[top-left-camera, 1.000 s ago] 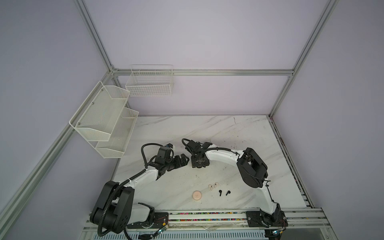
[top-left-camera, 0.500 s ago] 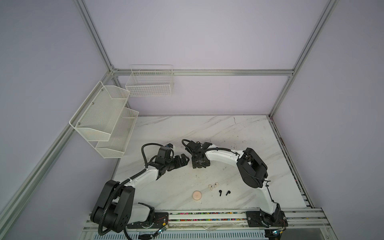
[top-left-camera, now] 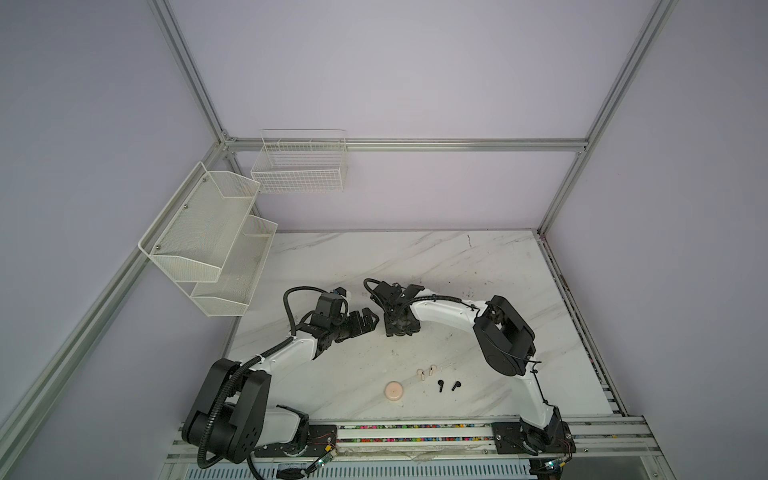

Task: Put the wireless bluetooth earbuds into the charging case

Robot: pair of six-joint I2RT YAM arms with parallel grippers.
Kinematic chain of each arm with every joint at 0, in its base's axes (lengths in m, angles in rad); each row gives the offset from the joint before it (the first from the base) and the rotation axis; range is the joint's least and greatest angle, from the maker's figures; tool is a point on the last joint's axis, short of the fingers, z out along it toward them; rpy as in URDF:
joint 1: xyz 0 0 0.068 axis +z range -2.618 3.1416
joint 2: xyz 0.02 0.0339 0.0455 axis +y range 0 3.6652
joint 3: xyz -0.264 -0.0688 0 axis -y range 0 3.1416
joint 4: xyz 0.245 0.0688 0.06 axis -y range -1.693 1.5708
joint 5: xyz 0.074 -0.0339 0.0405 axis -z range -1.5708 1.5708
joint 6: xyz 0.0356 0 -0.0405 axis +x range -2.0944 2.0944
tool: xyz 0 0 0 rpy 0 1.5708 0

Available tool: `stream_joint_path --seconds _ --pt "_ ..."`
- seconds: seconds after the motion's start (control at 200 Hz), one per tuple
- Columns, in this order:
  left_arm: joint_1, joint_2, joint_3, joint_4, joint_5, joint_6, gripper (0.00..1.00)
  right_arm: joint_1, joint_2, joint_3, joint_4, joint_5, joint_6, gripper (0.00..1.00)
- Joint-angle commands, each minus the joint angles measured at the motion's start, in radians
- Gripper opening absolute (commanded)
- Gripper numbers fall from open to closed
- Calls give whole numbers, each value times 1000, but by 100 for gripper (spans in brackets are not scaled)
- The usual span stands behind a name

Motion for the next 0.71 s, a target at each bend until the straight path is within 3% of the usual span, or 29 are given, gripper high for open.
stream_joint_path --seconds 0.0,0.7 --pt "3 3 -22 25 19 -10 100 6 14 9 -22 4 -3 58" --pt "1 -15 -64 81 68 -27 98 -25 -28 -53 56 -22 -37 50"
